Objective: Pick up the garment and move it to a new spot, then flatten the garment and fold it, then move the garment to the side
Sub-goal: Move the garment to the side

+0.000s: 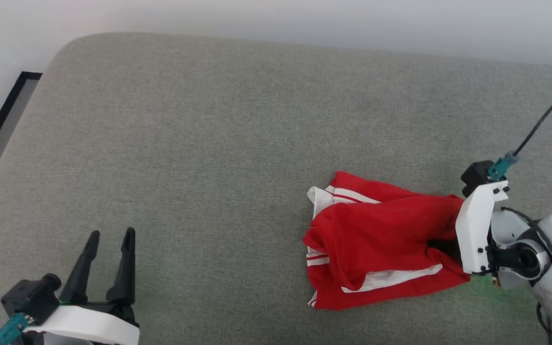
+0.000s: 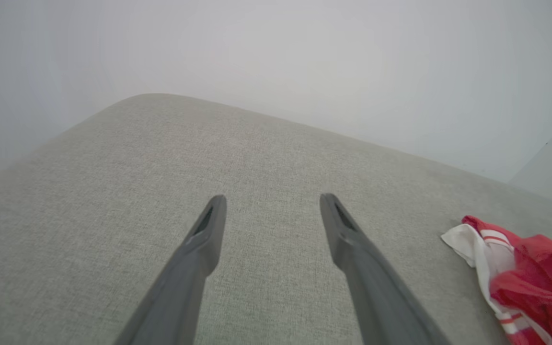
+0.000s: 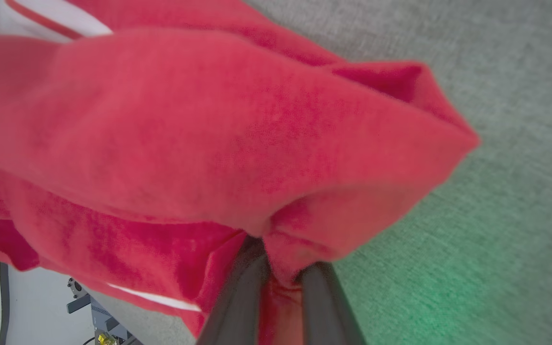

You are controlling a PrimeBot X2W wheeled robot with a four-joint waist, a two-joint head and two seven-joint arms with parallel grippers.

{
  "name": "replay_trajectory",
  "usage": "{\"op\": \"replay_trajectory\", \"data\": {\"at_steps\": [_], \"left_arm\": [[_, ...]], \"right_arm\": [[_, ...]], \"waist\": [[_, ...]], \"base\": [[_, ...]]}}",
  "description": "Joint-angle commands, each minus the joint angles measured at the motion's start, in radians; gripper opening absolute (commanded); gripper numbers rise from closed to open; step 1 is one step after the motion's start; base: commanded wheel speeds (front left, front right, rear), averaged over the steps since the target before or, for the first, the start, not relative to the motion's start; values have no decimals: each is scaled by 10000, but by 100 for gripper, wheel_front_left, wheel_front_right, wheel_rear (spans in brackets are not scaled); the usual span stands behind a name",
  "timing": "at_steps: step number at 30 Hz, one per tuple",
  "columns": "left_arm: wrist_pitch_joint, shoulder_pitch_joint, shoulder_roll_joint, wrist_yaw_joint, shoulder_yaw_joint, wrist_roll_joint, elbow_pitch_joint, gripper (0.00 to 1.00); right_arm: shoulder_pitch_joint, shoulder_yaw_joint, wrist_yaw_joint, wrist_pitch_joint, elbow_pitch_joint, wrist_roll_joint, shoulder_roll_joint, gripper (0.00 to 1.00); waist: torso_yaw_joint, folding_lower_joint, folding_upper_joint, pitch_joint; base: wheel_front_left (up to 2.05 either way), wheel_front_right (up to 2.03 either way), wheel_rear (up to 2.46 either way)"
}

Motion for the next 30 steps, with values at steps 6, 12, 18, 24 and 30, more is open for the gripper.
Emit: {"op": "replay_trajectory", "data": {"at_steps": [6,12,18,24,30], "left_arm": [[-44,-438,122,-30,138,-69,-165,100],[-44,-915,247,-30,-113,38,-344,100],[-44,-1563,376,-30,-648,172,-425,100],[-45,-2360,547,-30,-1329,243,-447,100],[-44,-3076,630,-30,-1929,294,-499,100]], "right_arm": [[-428,-256,-29,-283,-222,-78,-488,0],[-757,-728,-13,-710,-467,-251,-1150,0],[-1114,-1126,-12,-1069,-467,-752,-1773,0],[-1609,-1582,-12,-1452,-387,-1515,-2353,0],[-2007,-1978,-12,-1900,-133,-2293,-2648,0]], "waist": [[-350,0,0,321],[-758,0,0,539],[-1292,0,0,746],[-1869,0,0,1085],[-2292,0,0,1402]], "base": [[0,0,0],[0,0,0],[0,0,0],[0,0,0],[0,0,0]]}}
